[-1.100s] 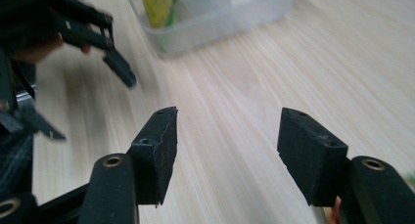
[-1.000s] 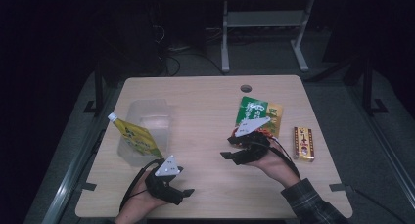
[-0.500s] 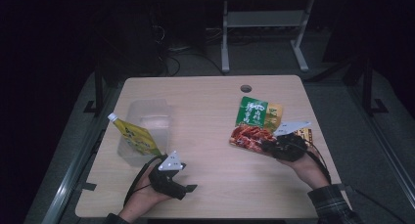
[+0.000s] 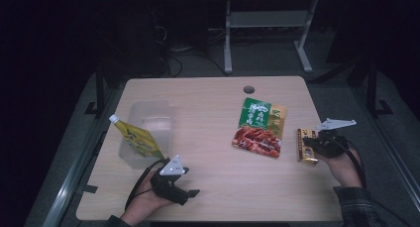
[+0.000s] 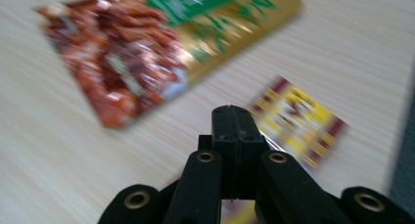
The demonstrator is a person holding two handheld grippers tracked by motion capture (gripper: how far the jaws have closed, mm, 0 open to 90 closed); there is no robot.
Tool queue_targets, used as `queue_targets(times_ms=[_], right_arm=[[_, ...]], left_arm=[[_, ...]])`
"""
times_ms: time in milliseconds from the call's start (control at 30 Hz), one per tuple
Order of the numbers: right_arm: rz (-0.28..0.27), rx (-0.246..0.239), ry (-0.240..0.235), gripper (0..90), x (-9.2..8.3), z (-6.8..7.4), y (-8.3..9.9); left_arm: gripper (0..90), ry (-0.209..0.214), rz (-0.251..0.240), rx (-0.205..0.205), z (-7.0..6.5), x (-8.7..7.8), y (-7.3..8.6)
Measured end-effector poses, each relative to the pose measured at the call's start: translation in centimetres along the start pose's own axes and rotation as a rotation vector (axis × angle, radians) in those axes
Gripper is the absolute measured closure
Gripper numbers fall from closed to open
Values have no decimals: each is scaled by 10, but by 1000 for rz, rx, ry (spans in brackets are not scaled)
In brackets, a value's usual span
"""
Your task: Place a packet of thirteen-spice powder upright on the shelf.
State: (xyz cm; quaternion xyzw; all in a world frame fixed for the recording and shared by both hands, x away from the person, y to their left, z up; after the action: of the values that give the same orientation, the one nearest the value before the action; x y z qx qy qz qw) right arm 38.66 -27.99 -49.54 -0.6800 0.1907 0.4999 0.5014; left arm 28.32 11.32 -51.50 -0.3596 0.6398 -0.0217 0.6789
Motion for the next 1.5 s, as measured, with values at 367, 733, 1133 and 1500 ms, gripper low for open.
queue_targets(times_ms=[367,733,1133,1500], right_arm=[[107,72,57,898,11,-29,36],[136,-53,-84,898,15,13,24],[17,37,33,899,30,-40,-38],[121,18,32,900,58,-49,-31]], left_arm=[[178,13,7,5,-4,1,2],[178,21,10,2,-5,2,2],[177,29,22,3,-5,4,1],[177,27,14,4,-4,3,1]])
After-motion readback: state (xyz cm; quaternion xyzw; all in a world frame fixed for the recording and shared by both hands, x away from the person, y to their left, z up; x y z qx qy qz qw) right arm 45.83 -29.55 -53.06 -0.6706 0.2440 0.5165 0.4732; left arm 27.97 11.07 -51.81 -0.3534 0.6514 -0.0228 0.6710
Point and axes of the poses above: each handheld gripper's, and its own axes: x roughly forward along the jaws, y roughly out of its underside, z roughly to its left, the point moved 10 cm from there along x, roughly forward along the jaws, and after that the axes turned 14 degrees about z, right-handed, at the moved point
